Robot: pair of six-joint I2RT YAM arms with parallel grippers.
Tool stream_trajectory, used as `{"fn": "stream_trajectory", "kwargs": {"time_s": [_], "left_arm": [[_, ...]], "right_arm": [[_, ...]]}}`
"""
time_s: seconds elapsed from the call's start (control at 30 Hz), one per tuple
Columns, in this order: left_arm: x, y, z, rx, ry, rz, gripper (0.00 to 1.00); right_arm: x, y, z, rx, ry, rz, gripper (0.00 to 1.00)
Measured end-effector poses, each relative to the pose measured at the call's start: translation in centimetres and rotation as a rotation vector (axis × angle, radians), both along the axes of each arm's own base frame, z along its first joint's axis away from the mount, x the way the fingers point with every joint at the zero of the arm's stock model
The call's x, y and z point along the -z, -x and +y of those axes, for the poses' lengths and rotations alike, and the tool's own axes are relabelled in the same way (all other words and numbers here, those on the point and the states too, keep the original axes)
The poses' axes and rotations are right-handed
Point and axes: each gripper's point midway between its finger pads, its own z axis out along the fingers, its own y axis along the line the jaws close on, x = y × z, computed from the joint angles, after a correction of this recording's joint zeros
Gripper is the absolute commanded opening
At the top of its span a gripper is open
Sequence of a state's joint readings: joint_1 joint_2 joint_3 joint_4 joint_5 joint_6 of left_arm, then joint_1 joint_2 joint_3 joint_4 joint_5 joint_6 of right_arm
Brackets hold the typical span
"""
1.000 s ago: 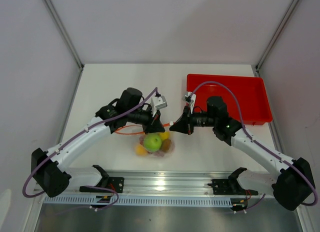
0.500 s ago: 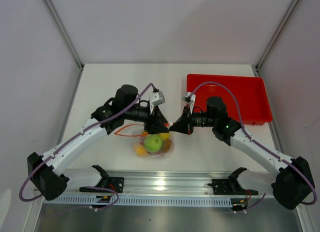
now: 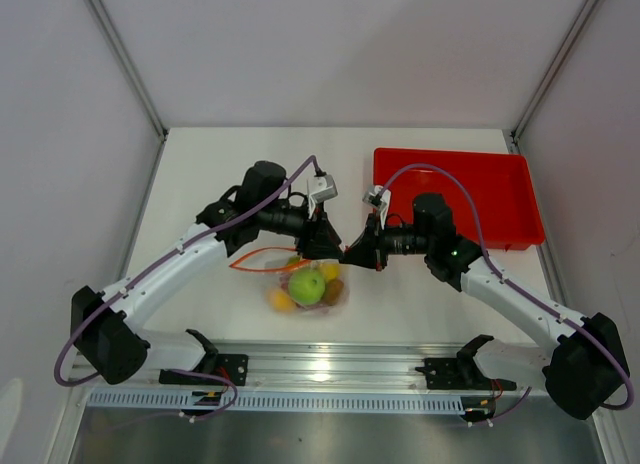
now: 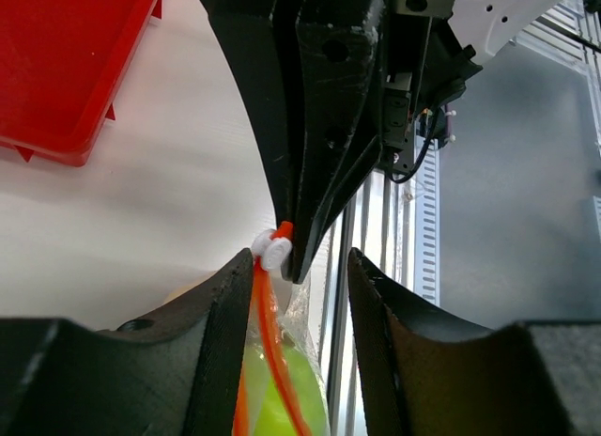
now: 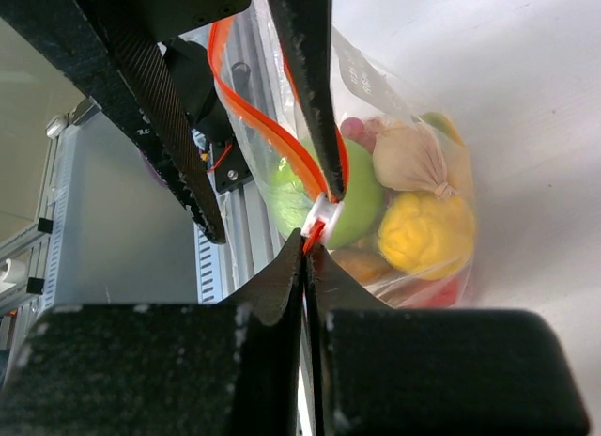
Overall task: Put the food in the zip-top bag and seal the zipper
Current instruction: Zip the zipper food storage bag at the center of the board.
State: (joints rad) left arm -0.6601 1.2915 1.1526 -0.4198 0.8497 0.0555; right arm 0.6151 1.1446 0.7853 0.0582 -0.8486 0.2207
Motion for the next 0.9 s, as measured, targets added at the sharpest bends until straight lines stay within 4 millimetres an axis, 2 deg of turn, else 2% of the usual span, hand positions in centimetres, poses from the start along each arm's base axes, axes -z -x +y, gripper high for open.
{"fn": "stream_trajectory", "kwargs": {"time_s": [0.2, 0.53, 0.9], "left_arm": [[-0.3, -0.7, -0.2, -0.02, 0.012, -0.013, 0.53], [-1.0, -0.7, -0.6, -0.001, 0.045, -0.016, 0.38], [-0.1, 0.0, -0.5, 0.032, 0.051, 0.008, 0.37]], "right_arm": [[0.0, 0.2, 0.0, -0.016, -0.002, -0.009, 0.0], [0.0, 0.3, 0.0, -0.02, -0.002, -0.01, 0.0], [0.0, 0.3, 0.0, -0.02, -0.002, -0.011, 0.0]]}}
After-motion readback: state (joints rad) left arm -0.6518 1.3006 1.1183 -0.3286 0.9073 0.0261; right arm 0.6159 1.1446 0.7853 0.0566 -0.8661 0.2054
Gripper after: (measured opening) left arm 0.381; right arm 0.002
